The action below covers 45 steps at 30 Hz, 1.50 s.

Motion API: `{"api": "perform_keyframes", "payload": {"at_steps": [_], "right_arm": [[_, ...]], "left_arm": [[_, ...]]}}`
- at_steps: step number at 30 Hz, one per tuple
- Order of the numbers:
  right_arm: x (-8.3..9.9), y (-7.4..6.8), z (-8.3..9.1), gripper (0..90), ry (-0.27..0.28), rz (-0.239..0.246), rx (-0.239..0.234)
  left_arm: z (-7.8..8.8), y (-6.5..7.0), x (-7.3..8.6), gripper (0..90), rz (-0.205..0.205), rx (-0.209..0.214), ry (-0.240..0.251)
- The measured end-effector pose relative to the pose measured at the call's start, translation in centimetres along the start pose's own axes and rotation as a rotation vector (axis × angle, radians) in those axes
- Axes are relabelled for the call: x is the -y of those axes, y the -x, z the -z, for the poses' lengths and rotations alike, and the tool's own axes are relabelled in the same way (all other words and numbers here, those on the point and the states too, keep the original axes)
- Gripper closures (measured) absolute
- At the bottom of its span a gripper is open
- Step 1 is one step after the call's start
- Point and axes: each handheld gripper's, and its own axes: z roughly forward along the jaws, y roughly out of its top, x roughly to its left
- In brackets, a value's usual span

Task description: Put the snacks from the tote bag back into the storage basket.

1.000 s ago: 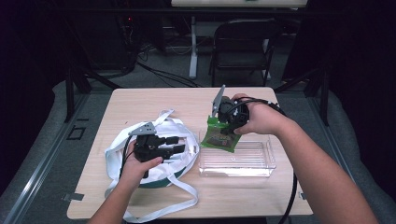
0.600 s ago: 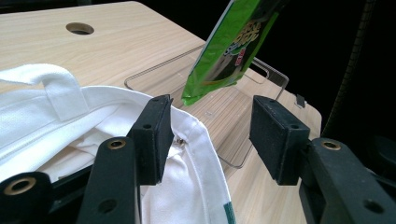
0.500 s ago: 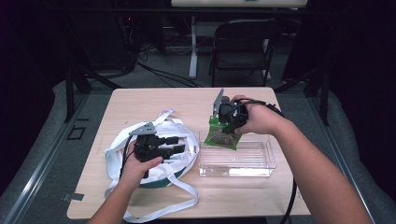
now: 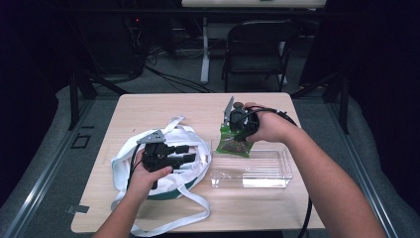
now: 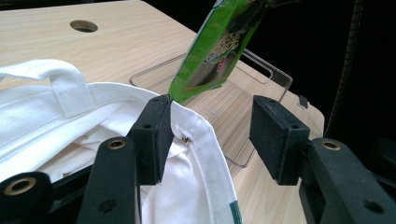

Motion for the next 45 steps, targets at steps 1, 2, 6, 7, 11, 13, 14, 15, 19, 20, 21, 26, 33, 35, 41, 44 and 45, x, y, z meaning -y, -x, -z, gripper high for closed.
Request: {"api": "perform_keyframes", "payload": {"at_steps": [1,2,6,7,11,13,14,15,19,20,21,26,33,35,41,44,45], "right_arm": [[0.0,0.0,-0.1,74.0,0.001,0.0,0.0],[0.0,0.1,-0.2,74.0,0.0,-0.001,0.001],[-0.2,0.3,-0.7,74.0,-0.009,0.002,0.009],[-0.2,0.3,-0.8,74.0,-0.011,0.002,0.009],[-0.4,0.6,-1.1,74.0,-0.016,0.006,0.015],[-0.4,0.7,-1.4,74.0,-0.018,0.001,0.018],[-0.4,0.8,-1.5,74.0,-0.021,0.001,0.018],[-0.4,0.9,-1.7,74.0,-0.026,0.001,0.022],[-0.5,1.1,-2.3,73.9,-0.034,0.002,0.027],[-0.5,1.1,-2.5,73.9,-0.032,0.003,0.026],[-0.6,1.1,-2.6,73.9,-0.033,0.005,0.025],[-1.1,1.2,-3.4,73.9,-0.041,0.022,0.029],[-1.6,1.3,-4.4,73.8,-0.05,0.046,0.034],[-1.6,1.3,-4.6,73.8,-0.055,0.051,0.033],[-1.6,1.6,-5.2,73.7,-0.067,0.061,0.036],[-1.5,1.7,-5.5,73.7,-0.065,0.062,0.031],[-1.6,1.7,-5.5,73.7,-0.068,0.067,0.031]], "left_arm": [[0.0,0.0,0.0,48.7,0.001,0.001,0.0],[0.0,-0.1,0.0,48.7,0.002,0.0,0.0],[0.1,-0.1,0.0,48.8,0.001,-0.004,0.002],[0.1,-0.1,0.0,48.8,0.0,-0.004,0.002],[0.2,-0.1,0.0,48.8,0.002,-0.006,0.003],[0.2,-0.1,0.0,48.8,0.003,-0.006,0.005],[0.2,-0.1,0.0,48.8,0.003,-0.008,0.006],[0.2,-0.1,0.0,48.8,0.003,-0.008,0.006],[0.2,-0.2,0.0,48.8,0.003,-0.008,0.009],[0.2,-0.2,0.0,48.8,0.002,-0.01,0.008],[0.2,-0.2,0.0,48.8,0.002,-0.009,0.008],[0.3,-0.2,0.0,48.8,0.003,-0.013,0.005],[0.4,-0.3,0.0,48.8,0.005,-0.018,0.013],[0.5,-0.3,0.0,48.8,0.004,-0.02,0.014],[0.7,-0.2,0.1,48.8,-0.001,-0.028,0.008],[0.9,-0.2,0.3,48.8,0.001,-0.035,0.01],[1.0,-0.2,0.3,48.8,0.002,-0.038,0.008]]}}
